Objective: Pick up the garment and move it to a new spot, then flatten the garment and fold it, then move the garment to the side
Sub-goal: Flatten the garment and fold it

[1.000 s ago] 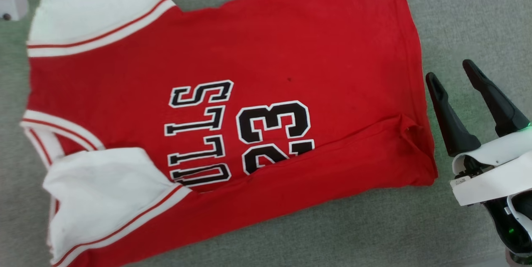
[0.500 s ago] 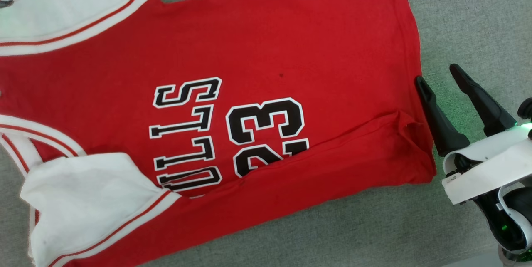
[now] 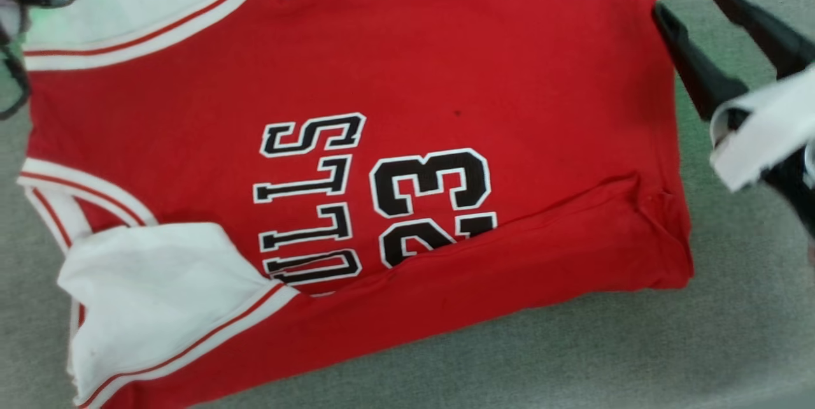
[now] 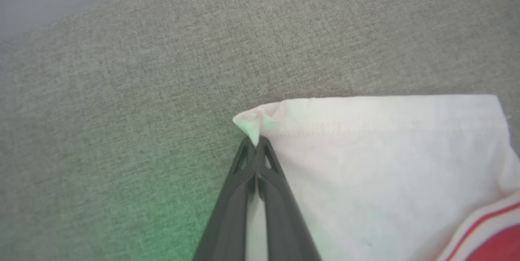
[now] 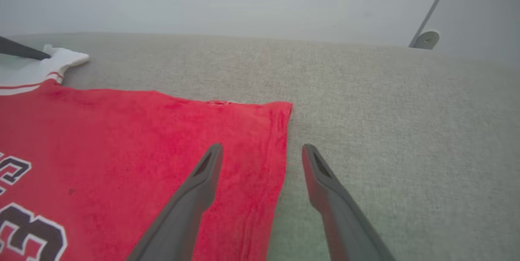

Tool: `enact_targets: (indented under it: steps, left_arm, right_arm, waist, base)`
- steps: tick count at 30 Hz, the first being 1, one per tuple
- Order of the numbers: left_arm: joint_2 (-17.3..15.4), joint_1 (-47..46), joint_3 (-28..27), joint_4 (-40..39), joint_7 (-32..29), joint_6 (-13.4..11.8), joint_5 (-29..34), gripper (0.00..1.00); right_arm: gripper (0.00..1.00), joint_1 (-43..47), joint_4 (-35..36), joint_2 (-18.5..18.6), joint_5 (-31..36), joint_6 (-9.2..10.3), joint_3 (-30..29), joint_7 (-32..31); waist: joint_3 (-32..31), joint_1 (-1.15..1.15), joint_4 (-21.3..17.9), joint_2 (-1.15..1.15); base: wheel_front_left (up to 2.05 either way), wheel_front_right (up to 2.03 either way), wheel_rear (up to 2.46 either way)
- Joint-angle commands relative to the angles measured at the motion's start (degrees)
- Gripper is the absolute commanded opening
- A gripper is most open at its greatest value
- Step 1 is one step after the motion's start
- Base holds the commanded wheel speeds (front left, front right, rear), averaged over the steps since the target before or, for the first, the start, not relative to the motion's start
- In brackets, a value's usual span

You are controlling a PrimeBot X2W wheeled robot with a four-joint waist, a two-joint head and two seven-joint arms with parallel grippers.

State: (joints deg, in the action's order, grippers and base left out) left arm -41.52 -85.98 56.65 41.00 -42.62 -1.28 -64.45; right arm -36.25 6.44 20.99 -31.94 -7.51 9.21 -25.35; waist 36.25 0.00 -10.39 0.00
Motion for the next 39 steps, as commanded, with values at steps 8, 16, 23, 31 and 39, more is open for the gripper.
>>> enact_targets:
  steps: [8, 16, 23, 31, 39]
  left_arm:
    - [2.95, 0.51, 0.96, 0.8, 1.24, 0.97, 0.43, 0.0]
    - [4.31, -0.27, 1.2, 1.63, 2.44, 2.06, 0.96, 0.0]
    - [5.66, -0.34, 0.5, 3.13, 4.78, 2.22, 0.6, 0.0]
    - [7.33, -0.75, -0.6, 4.49, 8.86, 5.04, -0.23, 0.0]
    - [7.05, -0.75, 0.08, 2.82, 12.27, 7.8, 0.47, 0.0]
  right_arm:
    - [1.0, -15.26, -14.83, 1.5, -1.4, 0.05, 4.49, -9.58]
    - [1.0, -22.72, -26.37, 1.46, -2.31, 0.05, 6.9, -15.62]
    - [0.0, -25.2, -32.88, 0.39, -5.88, 0.01, 11.56, -20.99]
    - [0.0, -26.57, -32.54, 3.52, -9.09, 0.02, 13.36, -18.41]
    - [0.0, -24.63, -30.99, 7.57, -11.69, 0.02, 16.42, -12.57]
  waist:
    - [0.81, 0.0, 3.36, 0.0]
    - [1.01, 0.0, 4.47, 0.0]
    - [0.76, 0.0, 5.04, 0.0]
    - [-1.55, 0.0, 6.4, 0.0]
    - [-6.57, 0.0, 8.62, 0.0]
  base:
    - [0.0, 0.0, 0.0]
    - [0.0, 0.0, 0.0]
    - [0.0, 0.0, 0.0]
    - [0.0, 0.0, 0.0]
    - [0.0, 0.0, 0.0]
